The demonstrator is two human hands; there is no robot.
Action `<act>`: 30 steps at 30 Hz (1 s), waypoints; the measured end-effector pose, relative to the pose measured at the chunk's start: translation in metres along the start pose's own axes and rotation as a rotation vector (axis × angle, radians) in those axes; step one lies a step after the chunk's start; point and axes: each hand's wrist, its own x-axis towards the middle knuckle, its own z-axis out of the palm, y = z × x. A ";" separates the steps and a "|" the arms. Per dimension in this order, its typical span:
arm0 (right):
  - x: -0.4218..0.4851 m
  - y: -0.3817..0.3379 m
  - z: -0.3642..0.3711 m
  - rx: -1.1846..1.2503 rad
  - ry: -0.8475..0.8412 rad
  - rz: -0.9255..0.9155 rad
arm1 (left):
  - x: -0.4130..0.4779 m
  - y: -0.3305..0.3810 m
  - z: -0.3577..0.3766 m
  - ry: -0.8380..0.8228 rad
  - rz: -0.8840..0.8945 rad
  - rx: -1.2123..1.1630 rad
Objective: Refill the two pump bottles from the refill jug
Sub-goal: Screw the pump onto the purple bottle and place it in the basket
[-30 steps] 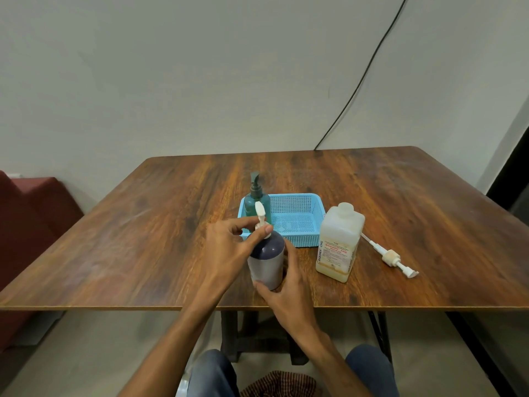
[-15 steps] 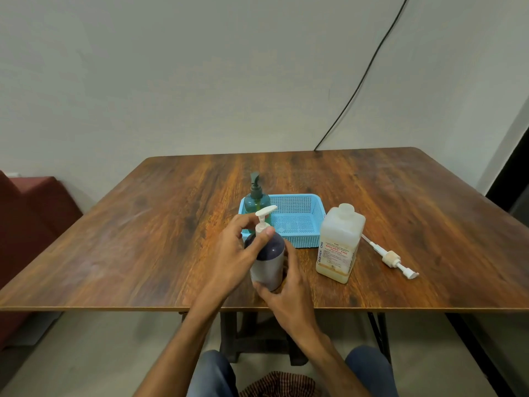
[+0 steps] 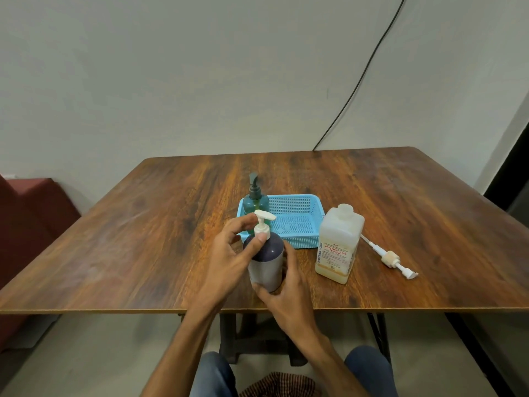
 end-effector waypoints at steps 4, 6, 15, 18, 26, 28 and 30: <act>0.000 0.000 -0.001 0.004 -0.008 -0.003 | 0.002 0.006 0.012 0.159 0.055 0.152; 0.000 -0.001 0.000 0.010 -0.008 0.001 | 0.004 0.007 0.014 0.210 0.083 0.180; 0.001 0.000 0.000 0.001 0.007 0.002 | 0.007 0.006 0.005 0.124 0.089 0.139; 0.001 0.001 0.001 0.007 0.008 -0.013 | 0.012 0.004 -0.004 -0.074 0.054 0.080; 0.002 0.001 0.001 0.017 0.004 -0.007 | 0.001 0.001 0.008 0.154 -0.009 -0.042; 0.002 0.001 0.000 0.028 -0.005 -0.007 | -0.004 0.004 0.019 0.238 0.007 0.033; 0.002 0.000 -0.002 0.028 -0.012 -0.003 | -0.006 0.003 0.027 0.199 0.019 0.067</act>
